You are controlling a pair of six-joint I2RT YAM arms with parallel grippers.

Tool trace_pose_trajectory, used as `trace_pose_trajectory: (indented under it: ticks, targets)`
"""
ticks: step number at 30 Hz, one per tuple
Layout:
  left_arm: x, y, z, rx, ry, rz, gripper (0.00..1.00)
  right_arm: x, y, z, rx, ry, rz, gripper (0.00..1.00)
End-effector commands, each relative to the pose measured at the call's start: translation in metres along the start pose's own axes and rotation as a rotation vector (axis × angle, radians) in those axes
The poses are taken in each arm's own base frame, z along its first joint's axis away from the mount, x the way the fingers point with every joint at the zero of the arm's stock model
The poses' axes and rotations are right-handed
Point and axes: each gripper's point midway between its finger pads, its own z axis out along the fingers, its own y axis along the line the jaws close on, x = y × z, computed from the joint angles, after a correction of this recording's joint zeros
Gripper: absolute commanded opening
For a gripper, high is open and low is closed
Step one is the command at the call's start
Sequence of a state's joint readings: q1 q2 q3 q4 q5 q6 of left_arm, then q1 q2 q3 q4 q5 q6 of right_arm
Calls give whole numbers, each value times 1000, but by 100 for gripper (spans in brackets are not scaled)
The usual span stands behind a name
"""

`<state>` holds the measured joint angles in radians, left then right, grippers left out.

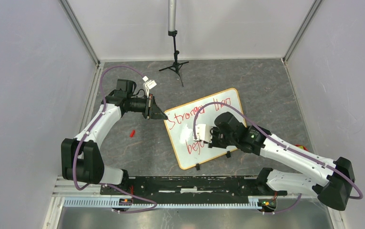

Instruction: Write a sentence on the whiteboard

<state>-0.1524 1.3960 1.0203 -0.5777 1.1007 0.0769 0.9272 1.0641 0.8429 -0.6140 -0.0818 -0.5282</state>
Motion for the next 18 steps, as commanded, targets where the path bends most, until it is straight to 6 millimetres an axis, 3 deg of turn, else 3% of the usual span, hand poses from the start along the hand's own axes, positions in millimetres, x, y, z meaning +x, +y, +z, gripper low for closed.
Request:
trace_pose_trajectory:
  ticks: [1, 9, 18]
  targets:
    - [-10, 8, -1, -41, -18, 63, 3, -15, -4, -4, 3, -61, -10, 0]
    - [-12, 7, -2, -40, -21, 66, 2, -11, -9, -16, 50, -77, 5, 0]
    - [-13, 6, -2, -41, -23, 67, 2, -2, -10, -8, 49, -39, 5, 0]
